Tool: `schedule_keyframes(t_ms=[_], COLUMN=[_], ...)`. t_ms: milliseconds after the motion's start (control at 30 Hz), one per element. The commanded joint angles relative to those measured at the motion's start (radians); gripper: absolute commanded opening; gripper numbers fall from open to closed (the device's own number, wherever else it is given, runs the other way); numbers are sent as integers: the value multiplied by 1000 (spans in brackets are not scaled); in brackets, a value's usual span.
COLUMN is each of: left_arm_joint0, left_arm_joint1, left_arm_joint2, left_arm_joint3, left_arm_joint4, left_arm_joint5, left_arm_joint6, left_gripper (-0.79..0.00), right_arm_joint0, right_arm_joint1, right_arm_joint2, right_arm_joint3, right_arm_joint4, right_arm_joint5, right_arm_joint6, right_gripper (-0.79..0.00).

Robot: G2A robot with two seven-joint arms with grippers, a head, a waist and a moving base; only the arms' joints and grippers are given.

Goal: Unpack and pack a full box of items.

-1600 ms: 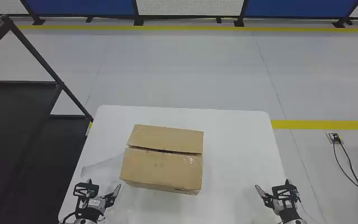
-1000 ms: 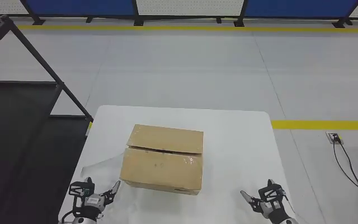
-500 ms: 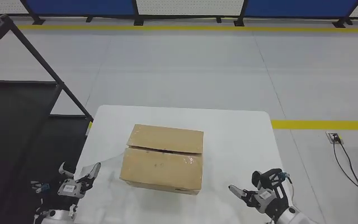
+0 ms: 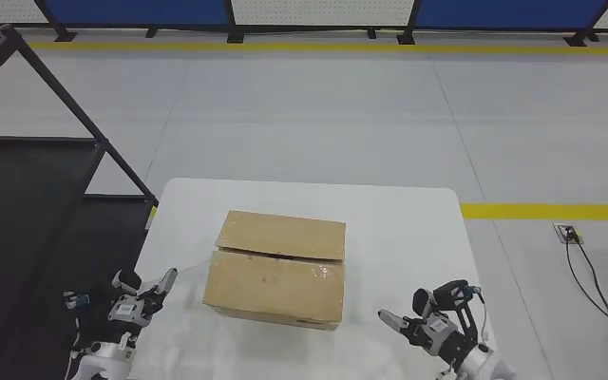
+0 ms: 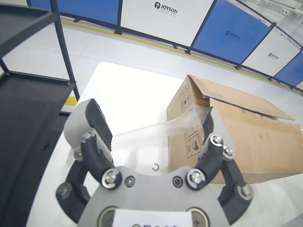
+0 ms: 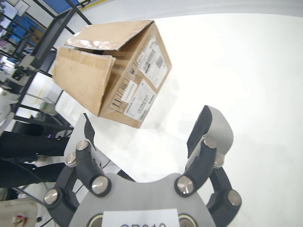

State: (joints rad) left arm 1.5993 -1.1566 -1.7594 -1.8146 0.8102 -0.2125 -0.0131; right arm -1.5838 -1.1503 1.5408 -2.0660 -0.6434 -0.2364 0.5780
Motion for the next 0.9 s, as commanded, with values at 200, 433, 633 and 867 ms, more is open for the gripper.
schedule_keyframes(t_ms=[200, 433, 633, 867], left_arm_joint0=[-87, -89, -112, -225], left_arm_joint1=[8, 13, 11, 15], left_arm_joint2=[-33, -63, -28, 50], left_arm_joint3=[102, 113, 133, 211], left_arm_joint4=[-357, -470, -543, -705], left_arm_joint5=[-112, -101, -65, -20], left_arm_joint6=[-267, -354, -419, -637], left_gripper=[0, 0, 0, 0], right_arm_joint0=[181, 198, 194, 241], right_arm_joint1=[-14, -13, -15, -21], right_arm_joint2=[-74, -70, -85, -139], right_arm_joint3=[141, 156, 171, 237], right_arm_joint4=[540, 574, 605, 671], right_arm_joint5=[26, 22, 18, -15], right_arm_joint6=[99, 128, 105, 104], right_gripper=[0, 0, 0, 0])
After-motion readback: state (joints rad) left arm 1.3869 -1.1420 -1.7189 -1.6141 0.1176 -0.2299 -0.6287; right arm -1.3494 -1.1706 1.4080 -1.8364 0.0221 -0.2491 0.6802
